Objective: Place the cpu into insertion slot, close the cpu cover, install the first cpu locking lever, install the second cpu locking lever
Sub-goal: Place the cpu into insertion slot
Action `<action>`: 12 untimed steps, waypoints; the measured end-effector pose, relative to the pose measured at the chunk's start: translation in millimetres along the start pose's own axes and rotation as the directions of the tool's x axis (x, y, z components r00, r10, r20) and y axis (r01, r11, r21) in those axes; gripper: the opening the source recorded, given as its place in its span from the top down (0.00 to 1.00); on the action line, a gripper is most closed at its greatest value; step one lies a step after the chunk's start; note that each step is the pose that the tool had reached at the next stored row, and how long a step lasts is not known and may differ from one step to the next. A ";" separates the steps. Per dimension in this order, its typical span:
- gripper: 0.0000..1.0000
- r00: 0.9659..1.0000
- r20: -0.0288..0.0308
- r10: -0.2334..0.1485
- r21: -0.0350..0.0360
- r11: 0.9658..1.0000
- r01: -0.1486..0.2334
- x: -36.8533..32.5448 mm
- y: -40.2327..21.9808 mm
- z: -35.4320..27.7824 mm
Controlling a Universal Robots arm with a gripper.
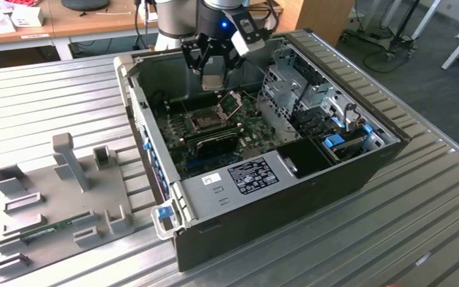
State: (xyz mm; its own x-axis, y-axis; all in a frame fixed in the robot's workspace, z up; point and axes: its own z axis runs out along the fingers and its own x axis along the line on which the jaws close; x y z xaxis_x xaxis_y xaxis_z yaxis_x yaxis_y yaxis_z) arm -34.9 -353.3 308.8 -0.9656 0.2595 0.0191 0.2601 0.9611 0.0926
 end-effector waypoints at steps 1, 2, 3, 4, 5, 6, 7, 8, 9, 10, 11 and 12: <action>0.45 1.000 0.002 0.018 0.000 1.000 -0.018 0.0 0.0 0.3; 0.45 0.999 0.003 0.036 -0.001 0.999 -0.036 0.0 -0.1 0.6; 0.45 0.998 0.005 0.055 -0.001 0.998 -0.055 0.0 -0.1 1.0; 0.45 0.997 0.007 0.073 -0.002 0.997 -0.073 0.0 -0.1 1.2; 0.45 0.996 0.008 0.091 -0.002 0.996 -0.091 0.0 -0.1 1.6; 0.45 0.994 0.010 0.109 -0.003 0.994 -0.109 -0.1 -0.2 1.9; 0.45 0.992 0.012 0.127 -0.003 0.992 -0.127 -0.1 -0.2 2.2; 0.45 0.989 0.013 0.144 -0.004 0.990 -0.144 -0.1 -0.2 2.6; 0.45 0.987 0.015 0.162 -0.004 0.987 -0.162 -0.1 -0.3 2.9; 0.45 0.983 0.017 0.181 -0.005 0.983 -0.181 -0.1 -0.3 3.3; 0.45 0.980 0.018 0.199 -0.006 0.980 -0.199 -0.1 -0.3 3.6; 0.45 0.976 0.020 0.216 -0.006 0.976 -0.216 -0.1 -0.4 3.9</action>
State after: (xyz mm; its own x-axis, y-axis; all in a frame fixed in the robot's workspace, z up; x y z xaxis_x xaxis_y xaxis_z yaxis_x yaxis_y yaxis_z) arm -34.9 -353.3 304.9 -0.8861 0.4631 0.0191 0.4628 0.8816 0.0925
